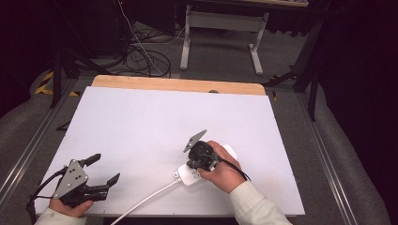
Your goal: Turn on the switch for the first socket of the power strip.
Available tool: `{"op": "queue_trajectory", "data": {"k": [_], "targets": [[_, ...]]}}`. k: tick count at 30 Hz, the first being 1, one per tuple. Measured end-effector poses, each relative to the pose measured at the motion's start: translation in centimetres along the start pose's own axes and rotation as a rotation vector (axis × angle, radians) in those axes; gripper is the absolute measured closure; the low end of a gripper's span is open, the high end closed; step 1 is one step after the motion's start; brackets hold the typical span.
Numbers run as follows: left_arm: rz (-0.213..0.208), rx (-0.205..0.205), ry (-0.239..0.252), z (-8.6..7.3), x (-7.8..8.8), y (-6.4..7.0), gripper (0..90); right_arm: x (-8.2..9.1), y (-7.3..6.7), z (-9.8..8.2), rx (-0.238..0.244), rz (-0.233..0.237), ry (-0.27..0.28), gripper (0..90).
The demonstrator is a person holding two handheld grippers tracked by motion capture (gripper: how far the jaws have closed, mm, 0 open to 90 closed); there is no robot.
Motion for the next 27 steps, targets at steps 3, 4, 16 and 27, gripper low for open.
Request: {"op": "queue_trajectory", "data": {"k": [3, 4, 16, 27], "targets": [[0.000, 0.000, 0.000, 0.0, 0.0, 0.0, 15.7, 0.0, 0.0, 0.0, -0.003, 0.001, -0.004, 90.0], [0.000, 0.000, 0.000, 0.0, 0.0, 0.0, 15.7, 0.0, 0.0, -0.1, -0.005, 0.002, -0.004, 90.0], [-0.001, 0.003, -0.004, -0.1, 0.0, -0.1, 15.7, 0.8, 0.3, 0.1, 0.012, -0.012, 0.040, 90.0], [0.001, -0.001, -0.001, 0.0, 0.0, -0.1, 15.6, 3.2, 0.5, 1.1, 0.004, -0.030, 0.130, 90.0]]}}
Point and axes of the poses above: each handheld gripper's, and its own axes: x roughly backward along the jaws, z roughly out of its top, y roughly to its right, the point moved 8 cm from there along -x, roughly forward along the jaws, and after that the axes turned 9 degrees about -z, right-handed, at the moved point
